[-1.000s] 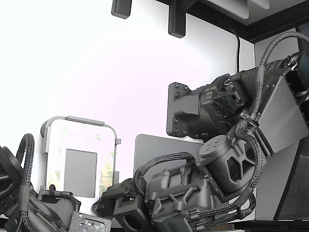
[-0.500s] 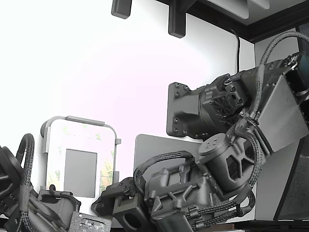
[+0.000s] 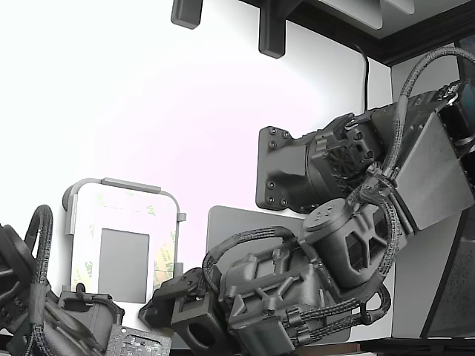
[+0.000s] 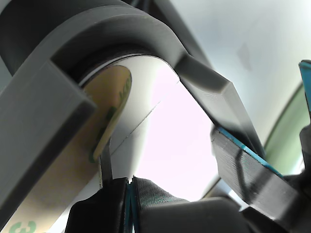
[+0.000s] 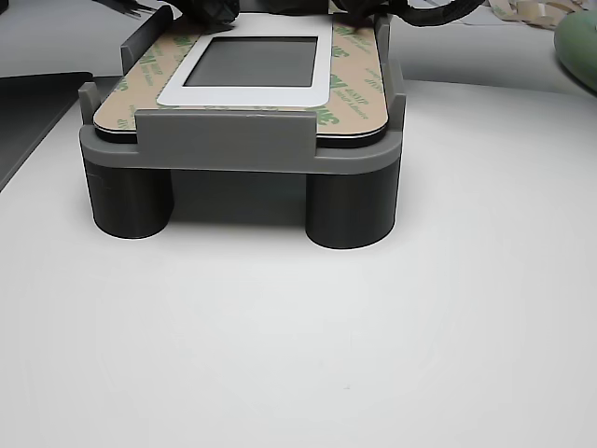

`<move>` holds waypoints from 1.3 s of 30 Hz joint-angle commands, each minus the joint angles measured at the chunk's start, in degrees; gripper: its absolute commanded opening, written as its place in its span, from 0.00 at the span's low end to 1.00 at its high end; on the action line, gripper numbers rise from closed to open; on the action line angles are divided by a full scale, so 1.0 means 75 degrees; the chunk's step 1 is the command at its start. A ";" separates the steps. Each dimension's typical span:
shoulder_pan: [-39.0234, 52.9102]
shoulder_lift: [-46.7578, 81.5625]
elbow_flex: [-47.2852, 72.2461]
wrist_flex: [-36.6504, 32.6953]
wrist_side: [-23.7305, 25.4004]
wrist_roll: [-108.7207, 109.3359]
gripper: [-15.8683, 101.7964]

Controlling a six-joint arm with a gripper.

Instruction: Peel off protective film from adhesive tape.

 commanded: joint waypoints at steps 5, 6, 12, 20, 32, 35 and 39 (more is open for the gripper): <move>-0.0199 0.0129 -0.0059 -0.0047 -0.0059 -0.0070 0.04; -0.0211 0.0117 -0.0070 -0.0047 -0.0070 -0.0082 0.04; -0.0211 0.0129 -0.0094 -0.0012 -0.0070 -0.0082 0.04; -0.0258 0.0223 -0.0047 0.0012 -0.0094 -0.0141 0.04; -0.0316 0.1676 -0.0340 0.1980 0.0211 -0.0129 0.55; -0.0305 0.2602 -0.0141 0.2965 0.0363 0.0164 0.88; -0.0340 0.3855 0.0258 0.3891 0.0352 0.0949 0.96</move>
